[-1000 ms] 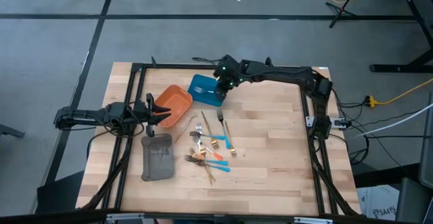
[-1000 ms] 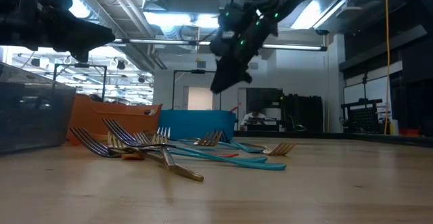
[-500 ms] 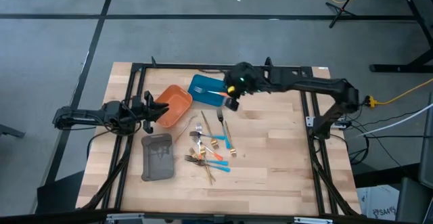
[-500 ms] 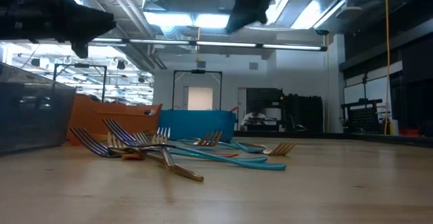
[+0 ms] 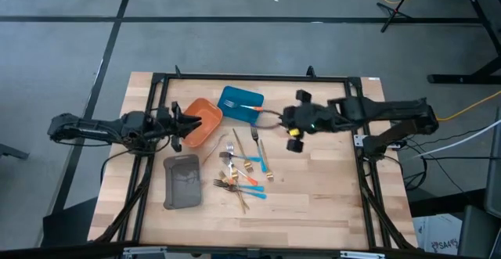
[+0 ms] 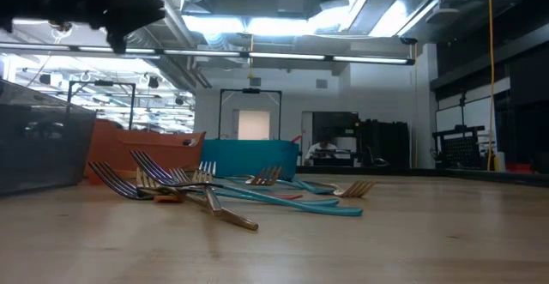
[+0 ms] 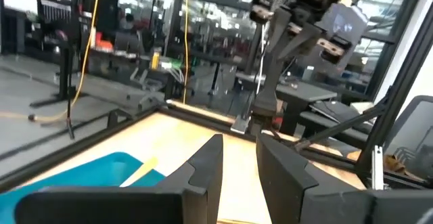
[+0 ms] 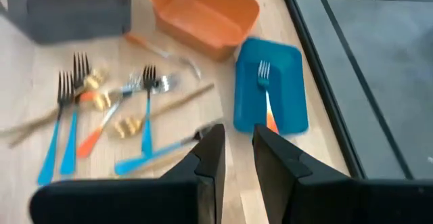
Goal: Sort silverware by color (type)
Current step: Put the orange fork into the blue bin
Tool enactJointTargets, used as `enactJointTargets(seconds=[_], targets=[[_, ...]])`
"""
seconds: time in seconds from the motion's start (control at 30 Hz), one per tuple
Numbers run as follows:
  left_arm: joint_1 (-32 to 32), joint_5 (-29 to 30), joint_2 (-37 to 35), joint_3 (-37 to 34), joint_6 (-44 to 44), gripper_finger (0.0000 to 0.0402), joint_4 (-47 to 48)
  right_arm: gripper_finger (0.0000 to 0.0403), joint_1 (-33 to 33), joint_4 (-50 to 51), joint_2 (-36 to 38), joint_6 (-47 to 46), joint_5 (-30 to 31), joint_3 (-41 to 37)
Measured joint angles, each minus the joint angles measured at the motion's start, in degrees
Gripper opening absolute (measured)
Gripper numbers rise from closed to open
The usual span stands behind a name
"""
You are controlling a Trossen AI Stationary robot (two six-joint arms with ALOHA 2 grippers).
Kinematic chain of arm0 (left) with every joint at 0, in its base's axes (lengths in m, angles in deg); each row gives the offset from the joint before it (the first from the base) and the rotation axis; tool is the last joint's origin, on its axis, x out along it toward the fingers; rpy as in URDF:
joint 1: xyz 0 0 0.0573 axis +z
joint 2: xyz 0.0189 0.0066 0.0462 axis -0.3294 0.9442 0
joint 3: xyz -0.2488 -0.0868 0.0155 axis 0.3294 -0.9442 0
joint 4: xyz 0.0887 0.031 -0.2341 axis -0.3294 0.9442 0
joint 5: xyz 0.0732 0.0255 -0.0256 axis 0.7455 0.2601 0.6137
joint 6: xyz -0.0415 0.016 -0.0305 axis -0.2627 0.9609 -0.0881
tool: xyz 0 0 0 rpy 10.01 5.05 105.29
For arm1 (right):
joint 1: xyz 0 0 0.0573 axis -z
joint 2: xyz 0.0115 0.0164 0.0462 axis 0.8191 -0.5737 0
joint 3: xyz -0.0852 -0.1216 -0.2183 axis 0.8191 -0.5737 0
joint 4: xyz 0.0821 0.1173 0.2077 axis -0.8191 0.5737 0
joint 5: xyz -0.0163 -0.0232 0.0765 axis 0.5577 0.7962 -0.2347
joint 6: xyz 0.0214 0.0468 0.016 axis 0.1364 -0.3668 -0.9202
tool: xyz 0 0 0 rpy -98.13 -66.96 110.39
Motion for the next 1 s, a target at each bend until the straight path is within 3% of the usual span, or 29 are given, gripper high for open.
enactJointTargets(seconds=[0.17,0.3,0.67,1.0], targets=[[0.0,-0.5,12.2,7.2,-1.4,0.0084,1.7,0.0066,-5.1,5.5,0.8,-4.8,7.0,-2.6],[0.0,-0.9,20.9,14.9,-5.4,0.0084,10.1,0.0066,-8.2,5.3,3.6,-6.8,8.2,-9.5],[0.0,-2.2,40.9,34.5,-18.0,0.0084,36.6,0.0066,-9.7,-13.9,14.7,-8.0,6.2,-31.9],[0.0,-10.4,55.3,43.3,-24.7,0.0084,49.5,0.0066,-9.7,-22.3,17.0,-8.0,5.2,-38.6]])
